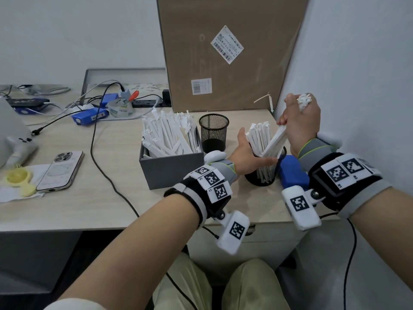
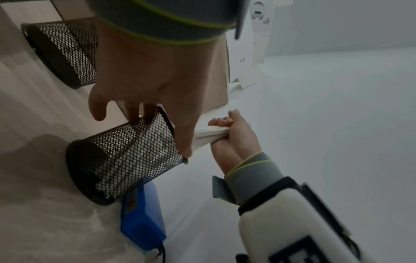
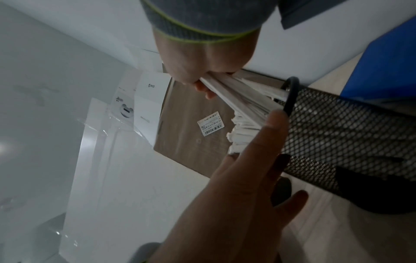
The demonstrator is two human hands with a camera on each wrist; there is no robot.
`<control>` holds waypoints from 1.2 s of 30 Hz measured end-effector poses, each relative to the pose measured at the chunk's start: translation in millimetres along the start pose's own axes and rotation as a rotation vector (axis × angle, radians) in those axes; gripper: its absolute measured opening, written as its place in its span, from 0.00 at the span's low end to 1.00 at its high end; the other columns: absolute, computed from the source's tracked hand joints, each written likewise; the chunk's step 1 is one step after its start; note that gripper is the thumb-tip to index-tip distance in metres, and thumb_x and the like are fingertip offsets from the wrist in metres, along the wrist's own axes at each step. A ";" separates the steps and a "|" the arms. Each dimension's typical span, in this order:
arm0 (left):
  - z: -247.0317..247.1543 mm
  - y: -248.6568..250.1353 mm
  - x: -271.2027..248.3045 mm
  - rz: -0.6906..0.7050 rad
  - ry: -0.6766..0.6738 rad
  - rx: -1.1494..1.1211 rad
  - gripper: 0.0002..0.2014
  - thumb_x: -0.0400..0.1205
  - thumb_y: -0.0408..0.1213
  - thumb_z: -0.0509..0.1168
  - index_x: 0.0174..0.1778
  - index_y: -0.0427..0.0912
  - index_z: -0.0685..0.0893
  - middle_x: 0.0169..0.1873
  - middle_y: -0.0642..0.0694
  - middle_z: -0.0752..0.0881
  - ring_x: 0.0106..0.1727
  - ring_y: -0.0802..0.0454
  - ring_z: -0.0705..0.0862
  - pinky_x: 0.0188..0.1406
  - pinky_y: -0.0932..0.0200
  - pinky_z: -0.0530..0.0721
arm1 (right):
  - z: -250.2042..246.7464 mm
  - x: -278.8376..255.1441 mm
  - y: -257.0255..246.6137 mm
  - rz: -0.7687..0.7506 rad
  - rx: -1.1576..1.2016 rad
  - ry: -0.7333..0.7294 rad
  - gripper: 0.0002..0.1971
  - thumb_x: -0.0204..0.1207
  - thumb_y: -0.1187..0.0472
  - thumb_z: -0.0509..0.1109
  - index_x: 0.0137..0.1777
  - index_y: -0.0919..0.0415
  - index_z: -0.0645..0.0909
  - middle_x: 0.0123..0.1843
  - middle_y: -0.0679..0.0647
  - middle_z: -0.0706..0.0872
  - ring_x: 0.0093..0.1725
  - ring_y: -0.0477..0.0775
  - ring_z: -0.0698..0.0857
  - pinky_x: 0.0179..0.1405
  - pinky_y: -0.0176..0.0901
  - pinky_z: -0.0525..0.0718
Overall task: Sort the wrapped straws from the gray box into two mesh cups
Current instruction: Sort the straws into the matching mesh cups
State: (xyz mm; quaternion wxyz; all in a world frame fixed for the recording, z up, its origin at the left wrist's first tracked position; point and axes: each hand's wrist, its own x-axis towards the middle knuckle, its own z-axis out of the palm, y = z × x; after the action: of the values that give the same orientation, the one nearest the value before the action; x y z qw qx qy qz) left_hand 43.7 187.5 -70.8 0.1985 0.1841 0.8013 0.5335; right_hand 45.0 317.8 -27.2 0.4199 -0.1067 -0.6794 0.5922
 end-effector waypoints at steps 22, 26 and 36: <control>1.2 -15.6 21.3 0.054 -0.022 -0.009 0.45 0.70 0.43 0.79 0.77 0.40 0.60 0.67 0.46 0.78 0.66 0.52 0.77 0.64 0.58 0.77 | -6.8 -11.9 12.0 0.257 -0.300 -0.385 0.10 0.76 0.62 0.69 0.57 0.57 0.79 0.51 0.53 0.83 0.53 0.53 0.82 0.58 0.47 0.81; 1.4 -16.2 23.3 0.050 -0.027 -0.003 0.47 0.68 0.45 0.80 0.77 0.40 0.59 0.68 0.46 0.78 0.68 0.50 0.77 0.69 0.52 0.77 | -3.3 -7.0 6.7 0.307 -0.132 -0.403 0.21 0.73 0.63 0.74 0.65 0.56 0.75 0.62 0.53 0.78 0.69 0.54 0.77 0.70 0.50 0.77; 0.5 -17.6 25.5 0.052 -0.038 0.007 0.49 0.68 0.46 0.80 0.78 0.42 0.58 0.70 0.47 0.77 0.70 0.50 0.76 0.71 0.52 0.76 | -0.3 -3.3 -2.6 0.533 0.149 -0.342 0.29 0.84 0.43 0.51 0.82 0.55 0.60 0.79 0.54 0.67 0.77 0.50 0.68 0.64 0.48 0.75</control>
State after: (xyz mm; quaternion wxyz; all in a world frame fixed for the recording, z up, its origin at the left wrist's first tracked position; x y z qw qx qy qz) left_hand 20.8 194.4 -90.4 0.1993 0.2157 0.7942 0.5320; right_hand 48.1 315.2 -26.4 0.1364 -0.1490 -0.6429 0.7388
